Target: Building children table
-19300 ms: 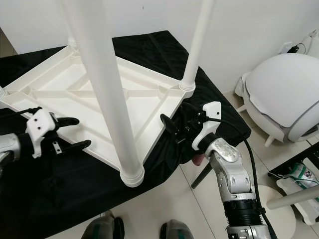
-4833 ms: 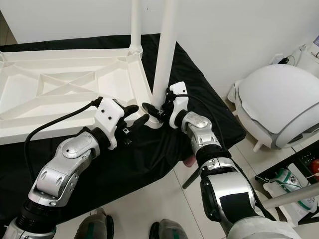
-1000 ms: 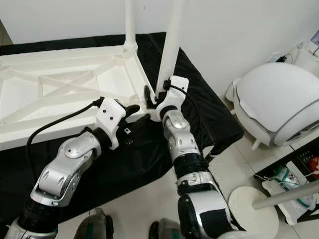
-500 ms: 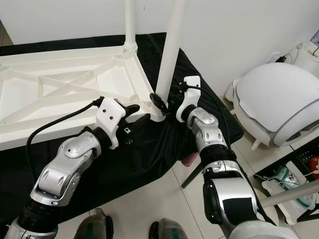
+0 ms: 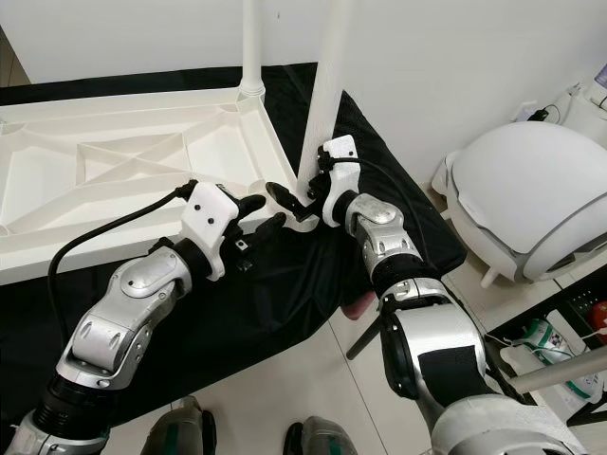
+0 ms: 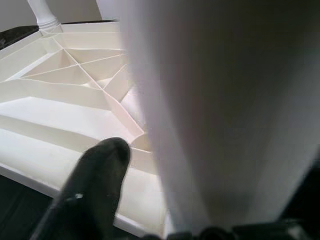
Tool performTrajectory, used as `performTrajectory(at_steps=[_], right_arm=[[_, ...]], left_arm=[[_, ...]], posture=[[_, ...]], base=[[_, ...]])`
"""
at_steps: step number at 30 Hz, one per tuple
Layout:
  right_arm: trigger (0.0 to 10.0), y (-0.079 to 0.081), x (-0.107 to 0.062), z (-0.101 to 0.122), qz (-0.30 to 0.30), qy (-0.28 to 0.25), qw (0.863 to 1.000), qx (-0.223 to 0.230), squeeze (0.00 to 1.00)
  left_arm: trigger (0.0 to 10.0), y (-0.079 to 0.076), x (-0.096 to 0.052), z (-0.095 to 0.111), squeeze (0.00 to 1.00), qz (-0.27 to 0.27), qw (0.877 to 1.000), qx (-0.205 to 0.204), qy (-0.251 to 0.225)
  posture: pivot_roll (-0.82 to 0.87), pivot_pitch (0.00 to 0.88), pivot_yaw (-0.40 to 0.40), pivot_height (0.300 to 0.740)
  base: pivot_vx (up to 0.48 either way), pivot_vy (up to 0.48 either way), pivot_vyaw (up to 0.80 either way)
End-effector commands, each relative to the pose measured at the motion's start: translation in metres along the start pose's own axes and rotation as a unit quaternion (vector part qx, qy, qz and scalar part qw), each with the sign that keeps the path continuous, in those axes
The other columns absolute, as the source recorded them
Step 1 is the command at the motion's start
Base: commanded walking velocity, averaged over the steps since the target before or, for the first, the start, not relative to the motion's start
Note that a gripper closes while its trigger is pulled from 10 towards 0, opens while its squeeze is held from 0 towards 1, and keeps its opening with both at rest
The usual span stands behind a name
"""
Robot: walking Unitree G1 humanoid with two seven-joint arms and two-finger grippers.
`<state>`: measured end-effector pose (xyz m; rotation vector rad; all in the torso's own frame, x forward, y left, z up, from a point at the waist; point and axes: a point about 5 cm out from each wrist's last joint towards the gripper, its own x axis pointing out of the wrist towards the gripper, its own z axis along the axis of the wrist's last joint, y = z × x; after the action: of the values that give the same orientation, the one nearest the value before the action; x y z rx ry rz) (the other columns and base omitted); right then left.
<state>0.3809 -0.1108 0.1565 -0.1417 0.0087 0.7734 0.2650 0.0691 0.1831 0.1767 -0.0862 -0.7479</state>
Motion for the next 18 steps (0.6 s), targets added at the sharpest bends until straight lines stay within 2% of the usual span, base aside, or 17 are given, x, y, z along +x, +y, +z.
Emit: performTrajectory(at_steps=[1, 4, 10, 11, 13, 14, 15, 16, 18], right_arm=[[0.0, 0.004, 0.002, -0.003, 0.019, 0.014, 1.000, -0.007, 0.00], [0.0, 0.004, 0.002, -0.004, 0.020, 0.014, 1.000, -0.006, 0.00], [0.0, 0.002, -0.011, -0.019, 0.037, 0.032, 0.999, 0.000, 0.00], [0.0, -0.001, -0.016, -0.023, 0.031, 0.029, 0.999, 0.013, 0.00], [0.0, -0.001, -0.016, -0.023, 0.031, 0.029, 0.999, 0.013, 0.00], [4.1, -0.003, -0.018, -0.024, 0.020, 0.022, 0.999, 0.023, 0.00], [4.1, -0.003, -0.018, -0.024, 0.020, 0.022, 0.999, 0.023, 0.00], [10.0, -0.004, -0.018, -0.024, 0.004, 0.013, 0.999, 0.045, 0.00], [10.0, -0.004, -0.017, -0.024, -0.006, 0.008, 0.998, 0.061, 0.00]], left_arm=[[10.0, -0.001, 0.000, -0.002, 0.00, -0.002, 1.000, -0.002, 0.004], [10.0, -0.001, 0.000, -0.001, 0.00, 0.000, 1.000, -0.002, 0.005], [10.0, -0.002, -0.001, -0.002, 0.00, 0.004, 1.000, -0.002, 0.005], [10.0, -0.002, -0.002, -0.002, 0.00, 0.003, 1.000, -0.003, 0.005], [10.0, -0.002, -0.002, -0.002, 0.00, 0.003, 1.000, -0.003, 0.005], [10.0, -0.003, -0.001, -0.002, 0.00, 0.002, 1.000, -0.004, 0.005], [10.0, -0.003, -0.001, -0.002, 0.00, 0.002, 1.000, -0.004, 0.005], [10.0, -0.003, -0.001, -0.002, 0.00, 0.000, 1.000, -0.004, 0.005], [10.0, -0.004, -0.001, -0.002, 0.00, -0.002, 1.000, -0.004, 0.004]], posture=[[0.03, 0.000, -0.064, 0.740], [0.04, 0.000, -0.069, 0.740], [0.04, 0.000, -0.075, 0.740], [0.04, 0.000, -0.075, 0.740], [0.04, 0.000, -0.075, 0.740], [0.03, 0.000, -0.075, 0.740], [0.03, 0.000, -0.075, 0.740], [0.03, 0.000, -0.074, 0.740], [0.03, 0.000, -0.072, 0.740]], base=[[0.000, 0.000, 0.00], [0.000, 0.000, 0.00], [0.000, 0.000, 0.00], [0.000, 0.000, 0.00], [0.000, 0.000, 0.00], [0.000, 0.000, 0.00], [0.000, 0.000, 0.00], [0.000, 0.000, 0.00], [0.000, 0.000, 0.00]])
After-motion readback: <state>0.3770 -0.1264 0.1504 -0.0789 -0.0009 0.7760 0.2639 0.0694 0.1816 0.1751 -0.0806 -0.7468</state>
